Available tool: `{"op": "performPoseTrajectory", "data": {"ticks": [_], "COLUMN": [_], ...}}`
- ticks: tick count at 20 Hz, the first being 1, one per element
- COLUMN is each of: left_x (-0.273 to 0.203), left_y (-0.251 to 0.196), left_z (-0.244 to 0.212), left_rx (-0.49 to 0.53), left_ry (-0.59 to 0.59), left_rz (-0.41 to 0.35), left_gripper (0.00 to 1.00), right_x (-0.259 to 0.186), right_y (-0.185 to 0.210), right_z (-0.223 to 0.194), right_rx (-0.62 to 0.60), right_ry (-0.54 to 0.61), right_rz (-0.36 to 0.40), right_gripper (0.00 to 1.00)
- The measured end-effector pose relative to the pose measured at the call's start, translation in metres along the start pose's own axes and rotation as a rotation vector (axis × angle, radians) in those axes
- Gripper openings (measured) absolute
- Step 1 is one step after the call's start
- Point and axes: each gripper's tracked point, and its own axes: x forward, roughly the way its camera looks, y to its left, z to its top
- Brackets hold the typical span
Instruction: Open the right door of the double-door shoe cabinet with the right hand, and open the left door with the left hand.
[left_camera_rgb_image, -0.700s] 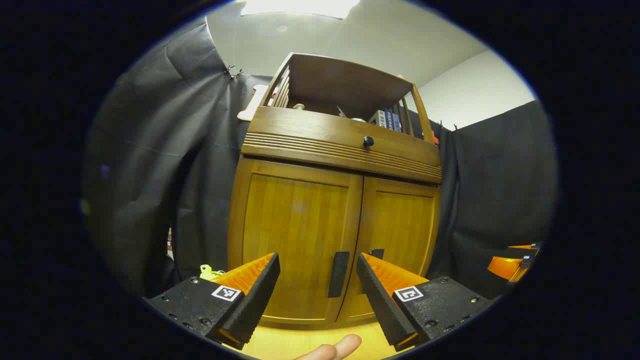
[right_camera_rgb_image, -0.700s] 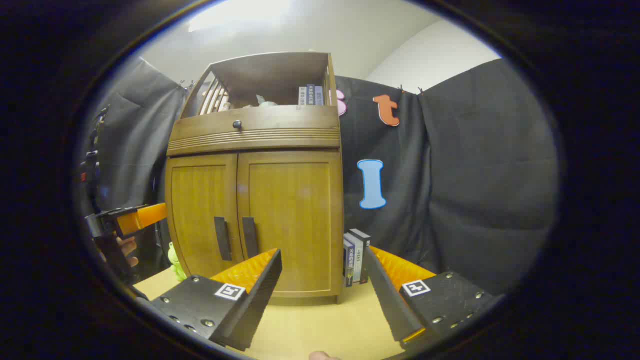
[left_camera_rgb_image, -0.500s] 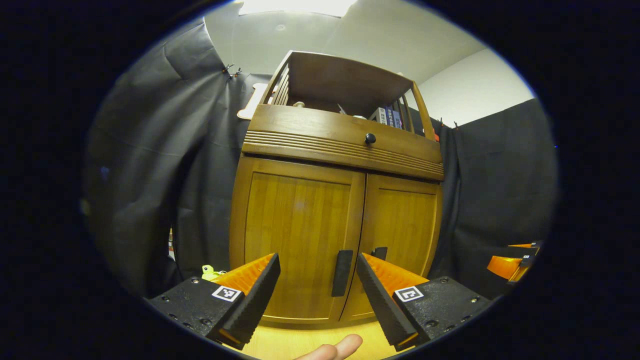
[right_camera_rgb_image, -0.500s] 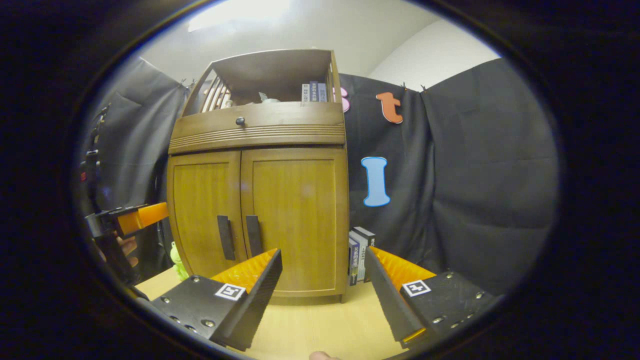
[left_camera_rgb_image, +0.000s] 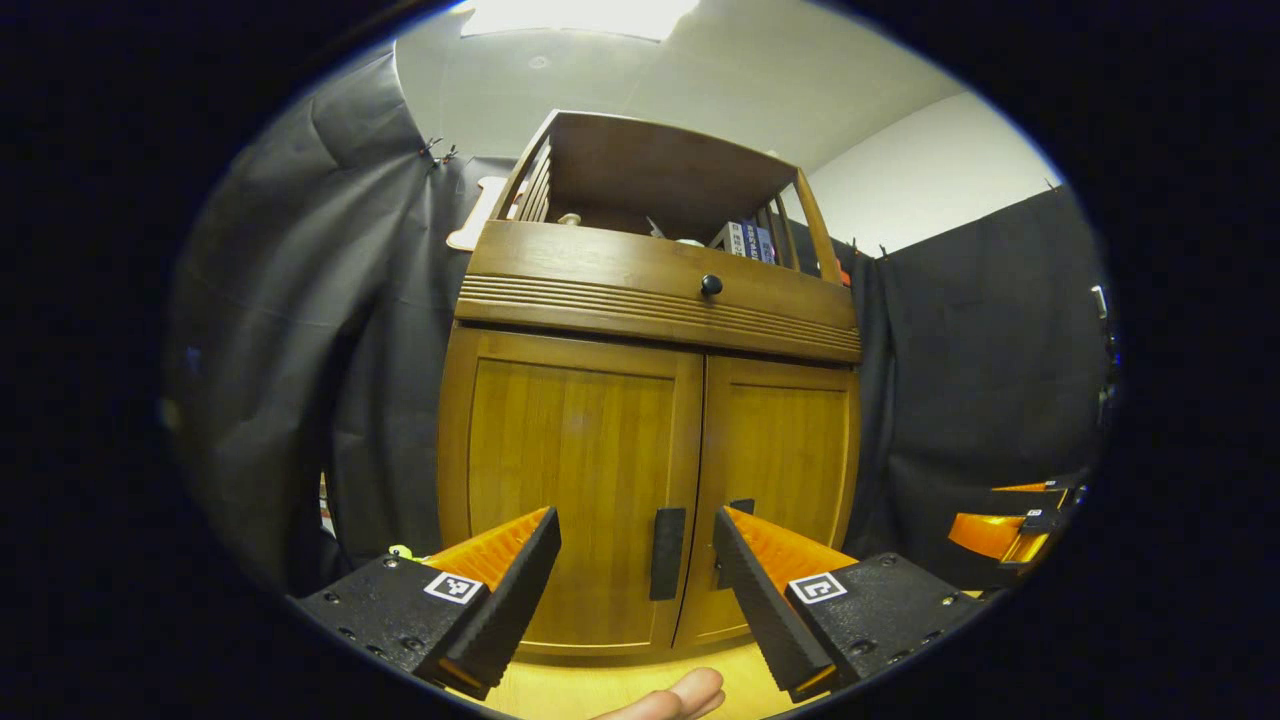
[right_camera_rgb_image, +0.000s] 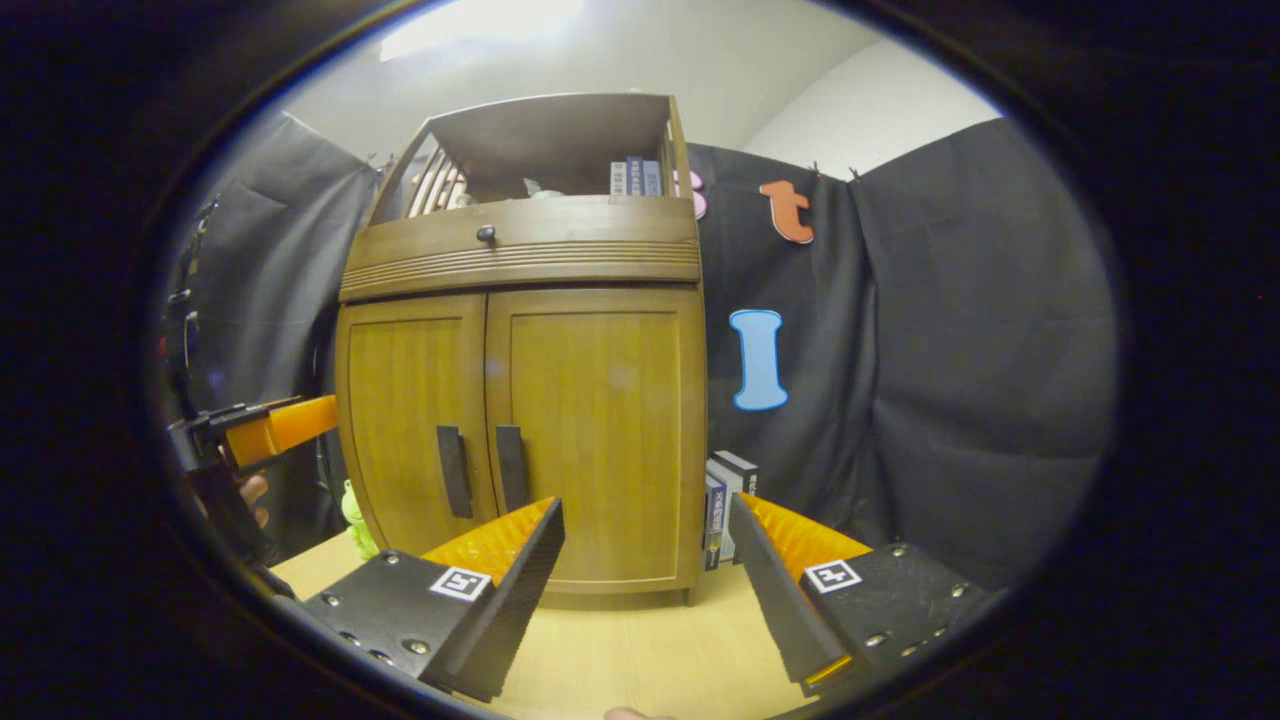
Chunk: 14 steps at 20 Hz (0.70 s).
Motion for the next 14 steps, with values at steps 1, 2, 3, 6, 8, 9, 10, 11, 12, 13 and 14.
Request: {"op": "performPoseTrajectory", "data": {"ticks": [1, 2, 3, 6, 8, 9, 10, 11, 12, 13, 14], "left_x": [0.001, 0.002, 0.003, 0.010, 0.012, 0.013, 0.014, 0.014, 0.015, 0.017, 0.018], "left_y": [0.004, 0.006, 0.007, 0.011, 0.012, 0.010, 0.009, 0.011, 0.015, 0.018, 0.022], "left_z": [-0.001, -0.002, -0.003, -0.010, -0.011, -0.011, -0.011, -0.012, -0.013, -0.013, -0.012], "left_rx": [-0.003, -0.001, 0.004, 0.006, 0.003, 0.002, 0.003, 0.003, -0.004, -0.008, -0.010], "left_ry": [0.004, 0.008, 0.013, 0.034, 0.036, 0.032, 0.033, 0.039, 0.043, 0.042, 0.039], "left_rz": [0.013, 0.020, 0.022, 0.030, 0.029, 0.015, -0.001, -0.005, 0.004, 0.014, 0.025], "left_gripper": [0.96, 0.96, 0.92, 0.92, 0.92, 0.92, 0.92, 0.95, 0.92, 0.92, 0.92], "right_x": [0.003, 0.008, 0.015, 0.040, 0.061, 0.071, 0.083, 0.097, 0.114, 0.126, 0.142], "right_y": [0.002, 0.005, 0.006, 0.020, 0.034, 0.044, 0.055, 0.065, 0.075, 0.082, 0.089], "right_z": [-0.002, -0.003, -0.005, -0.009, -0.014, -0.020, -0.024, -0.028, -0.031, -0.035, -0.039], "right_rx": [-0.005, -0.003, 0.005, 0.000, -0.021, -0.024, -0.016, -0.008, 0.001, 0.002, -0.001], "right_ry": [0.000, 0.001, 0.002, -0.008, -0.003, 0.010, 0.026, 0.043, 0.058, 0.068, 0.082], "right_rz": [0.006, 0.010, 0.012, 0.031, 0.053, 0.071, 0.087, 0.094, 0.096, 0.097, 0.100], "right_gripper": [1.00, 0.94, 0.94, 0.94, 0.94, 0.98, 0.98, 0.94, 0.94, 0.98, 0.94]}}
